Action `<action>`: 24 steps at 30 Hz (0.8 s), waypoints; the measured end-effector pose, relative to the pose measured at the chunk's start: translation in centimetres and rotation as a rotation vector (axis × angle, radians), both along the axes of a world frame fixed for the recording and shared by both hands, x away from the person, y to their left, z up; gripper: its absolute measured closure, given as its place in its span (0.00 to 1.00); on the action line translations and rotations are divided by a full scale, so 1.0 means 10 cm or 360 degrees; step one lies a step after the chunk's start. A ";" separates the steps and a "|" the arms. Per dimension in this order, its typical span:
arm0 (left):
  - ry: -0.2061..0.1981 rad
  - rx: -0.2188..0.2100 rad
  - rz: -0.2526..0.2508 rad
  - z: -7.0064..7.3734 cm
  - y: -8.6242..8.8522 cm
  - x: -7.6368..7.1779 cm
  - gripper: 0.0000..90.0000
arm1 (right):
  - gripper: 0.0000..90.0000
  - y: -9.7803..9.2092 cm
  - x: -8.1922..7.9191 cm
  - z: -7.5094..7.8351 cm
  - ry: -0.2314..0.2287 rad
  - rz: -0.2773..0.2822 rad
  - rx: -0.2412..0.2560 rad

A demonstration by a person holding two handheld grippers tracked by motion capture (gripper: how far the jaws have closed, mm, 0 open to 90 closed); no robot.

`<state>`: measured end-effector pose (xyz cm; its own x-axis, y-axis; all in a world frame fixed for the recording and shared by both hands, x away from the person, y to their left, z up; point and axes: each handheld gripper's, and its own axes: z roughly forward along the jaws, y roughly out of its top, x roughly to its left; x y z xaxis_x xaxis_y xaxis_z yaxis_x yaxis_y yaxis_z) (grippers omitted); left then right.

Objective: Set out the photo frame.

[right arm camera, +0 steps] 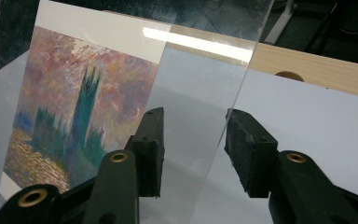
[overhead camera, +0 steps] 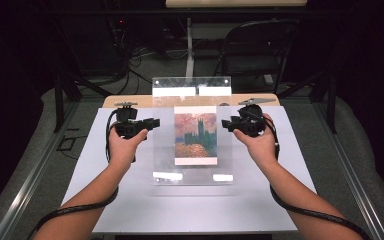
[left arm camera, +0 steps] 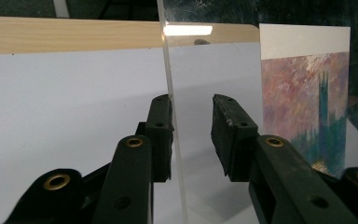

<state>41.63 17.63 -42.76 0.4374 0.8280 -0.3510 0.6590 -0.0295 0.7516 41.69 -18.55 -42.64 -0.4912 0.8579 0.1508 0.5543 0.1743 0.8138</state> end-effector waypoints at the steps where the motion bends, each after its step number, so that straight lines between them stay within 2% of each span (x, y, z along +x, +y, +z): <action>1: -0.0010 -0.0008 -0.0002 0.01 0.01 -0.03 0.77 | 0.67 -0.01 -0.03 0.01 -0.0008 0.0002 0.0013; 5: -0.0040 -0.0023 -0.0019 0.05 0.03 -0.16 0.80 | 0.72 -0.07 -0.17 0.04 -0.0041 0.0022 0.0042; 8: -0.0069 -0.0019 -0.0049 0.07 0.05 -0.25 0.82 | 0.74 -0.09 -0.32 0.07 -0.0102 0.0046 0.0032; 14: -0.0116 -0.0020 -0.0082 0.11 0.10 -0.44 0.85 | 0.77 -0.10 -0.49 0.11 -0.0148 0.0069 0.0043; 18: -0.0133 -0.0049 -0.0093 0.10 0.13 -0.52 0.86 | 0.78 -0.11 -0.55 0.11 -0.0165 0.0081 0.0045; 24: -0.0167 -0.0064 -0.0106 0.10 0.14 -0.62 0.86 | 0.80 -0.14 -0.65 0.11 -0.0181 0.0082 0.0097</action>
